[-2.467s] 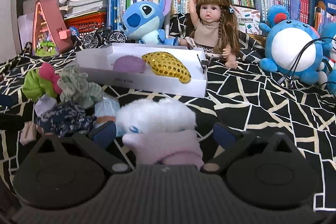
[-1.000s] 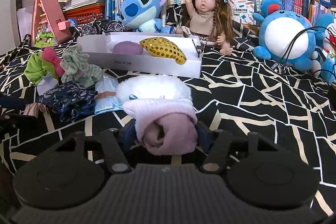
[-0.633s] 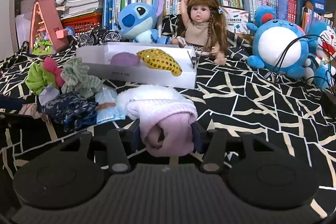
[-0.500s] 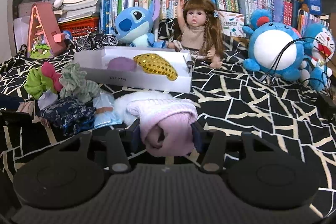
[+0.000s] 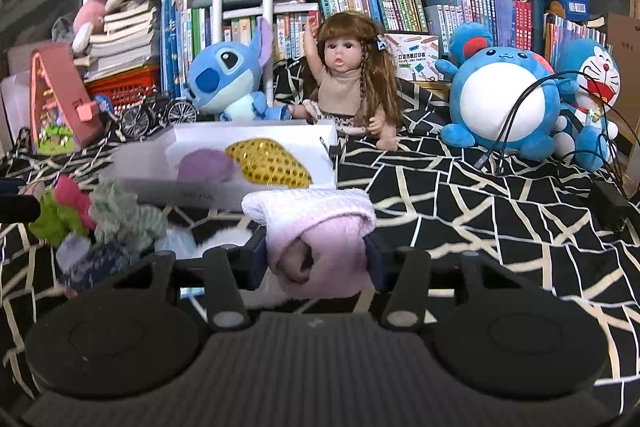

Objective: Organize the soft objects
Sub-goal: 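Grasp the small pink pouch with the left gripper, then carry the pink pouch and white-and-pink plush into the white box with both grippers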

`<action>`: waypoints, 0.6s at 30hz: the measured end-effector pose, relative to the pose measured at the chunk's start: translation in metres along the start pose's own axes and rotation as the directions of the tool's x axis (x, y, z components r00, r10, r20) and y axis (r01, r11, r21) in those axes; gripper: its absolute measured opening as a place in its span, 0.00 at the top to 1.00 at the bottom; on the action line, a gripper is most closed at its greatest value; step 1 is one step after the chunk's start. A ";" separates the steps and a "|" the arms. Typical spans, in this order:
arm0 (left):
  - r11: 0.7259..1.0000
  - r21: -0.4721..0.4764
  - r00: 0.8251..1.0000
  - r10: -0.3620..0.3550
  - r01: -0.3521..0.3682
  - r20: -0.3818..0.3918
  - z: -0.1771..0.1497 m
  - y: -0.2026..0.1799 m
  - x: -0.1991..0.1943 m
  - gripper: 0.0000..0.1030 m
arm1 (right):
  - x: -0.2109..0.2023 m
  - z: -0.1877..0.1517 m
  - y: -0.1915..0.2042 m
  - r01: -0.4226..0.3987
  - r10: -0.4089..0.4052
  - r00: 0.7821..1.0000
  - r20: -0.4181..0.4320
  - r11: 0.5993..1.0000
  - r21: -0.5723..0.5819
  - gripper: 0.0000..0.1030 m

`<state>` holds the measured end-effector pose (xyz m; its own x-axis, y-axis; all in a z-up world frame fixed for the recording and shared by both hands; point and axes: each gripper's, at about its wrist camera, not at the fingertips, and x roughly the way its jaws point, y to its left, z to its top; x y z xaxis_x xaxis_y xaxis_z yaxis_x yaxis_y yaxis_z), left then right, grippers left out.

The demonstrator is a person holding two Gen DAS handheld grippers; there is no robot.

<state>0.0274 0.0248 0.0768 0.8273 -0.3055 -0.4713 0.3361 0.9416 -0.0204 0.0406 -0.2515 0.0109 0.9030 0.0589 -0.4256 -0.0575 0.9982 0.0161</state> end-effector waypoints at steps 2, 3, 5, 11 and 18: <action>1.000 -0.019 1.000 0.009 -0.009 0.004 0.012 0.007 0.006 0.58 | 0.005 0.008 -0.002 -0.002 0.002 1.000 0.001 1.000 0.014 0.47; 0.999 -0.029 1.000 0.013 -0.013 0.007 0.018 0.010 0.010 0.58 | 0.008 0.013 -0.003 -0.006 0.006 1.000 0.000 1.000 0.023 0.47; 0.998 -0.051 1.000 0.020 -0.019 0.011 0.030 0.017 0.018 0.58 | 0.014 0.021 -0.006 -0.018 0.018 1.000 -0.005 0.999 0.043 0.47; 0.987 -0.157 0.998 0.026 -0.036 -0.063 0.068 0.042 0.060 0.58 | 0.041 0.052 -0.014 -0.046 0.051 0.998 -0.040 0.994 0.098 0.47; 0.968 -0.246 0.992 0.020 -0.049 -0.122 0.101 0.064 0.112 0.58 | 0.084 0.088 -0.021 -0.074 0.096 0.988 -0.118 0.982 0.175 0.47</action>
<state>0.1869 0.0360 0.1115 0.7729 -0.2675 -0.5754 0.1741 0.9614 -0.2131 0.1556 -0.2663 0.0542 0.8367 0.1529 -0.5259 -0.0490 0.9773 0.2062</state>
